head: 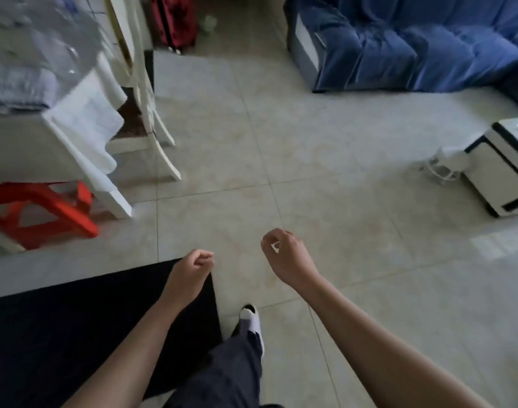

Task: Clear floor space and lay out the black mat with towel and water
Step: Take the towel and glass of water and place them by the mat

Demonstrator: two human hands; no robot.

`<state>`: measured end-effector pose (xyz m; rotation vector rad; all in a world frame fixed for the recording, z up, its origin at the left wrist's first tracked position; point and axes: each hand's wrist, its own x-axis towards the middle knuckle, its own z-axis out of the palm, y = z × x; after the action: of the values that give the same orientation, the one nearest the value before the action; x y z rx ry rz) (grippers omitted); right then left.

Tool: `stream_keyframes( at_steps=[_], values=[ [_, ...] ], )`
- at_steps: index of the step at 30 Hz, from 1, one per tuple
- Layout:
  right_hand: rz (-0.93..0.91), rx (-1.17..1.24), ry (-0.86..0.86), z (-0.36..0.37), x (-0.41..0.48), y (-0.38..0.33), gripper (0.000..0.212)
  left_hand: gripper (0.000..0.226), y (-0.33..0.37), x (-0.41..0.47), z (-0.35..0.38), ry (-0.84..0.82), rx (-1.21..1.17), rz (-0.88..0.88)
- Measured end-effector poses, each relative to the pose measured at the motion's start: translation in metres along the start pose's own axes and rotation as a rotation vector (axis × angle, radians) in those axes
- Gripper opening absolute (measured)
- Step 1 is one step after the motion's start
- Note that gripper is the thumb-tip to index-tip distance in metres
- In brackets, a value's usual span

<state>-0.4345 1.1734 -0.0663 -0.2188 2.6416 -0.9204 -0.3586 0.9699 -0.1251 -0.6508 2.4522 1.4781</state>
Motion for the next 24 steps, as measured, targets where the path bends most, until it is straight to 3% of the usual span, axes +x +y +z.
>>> stream_keyframes(
  at_steps=[24],
  values=[
    [-0.559, -0.073, -0.465, 0.008, 0.498, -0.260, 0.022, 0.010, 0.072, 0.340, -0.189, 0.694, -0.305, -0.251]
  ],
)
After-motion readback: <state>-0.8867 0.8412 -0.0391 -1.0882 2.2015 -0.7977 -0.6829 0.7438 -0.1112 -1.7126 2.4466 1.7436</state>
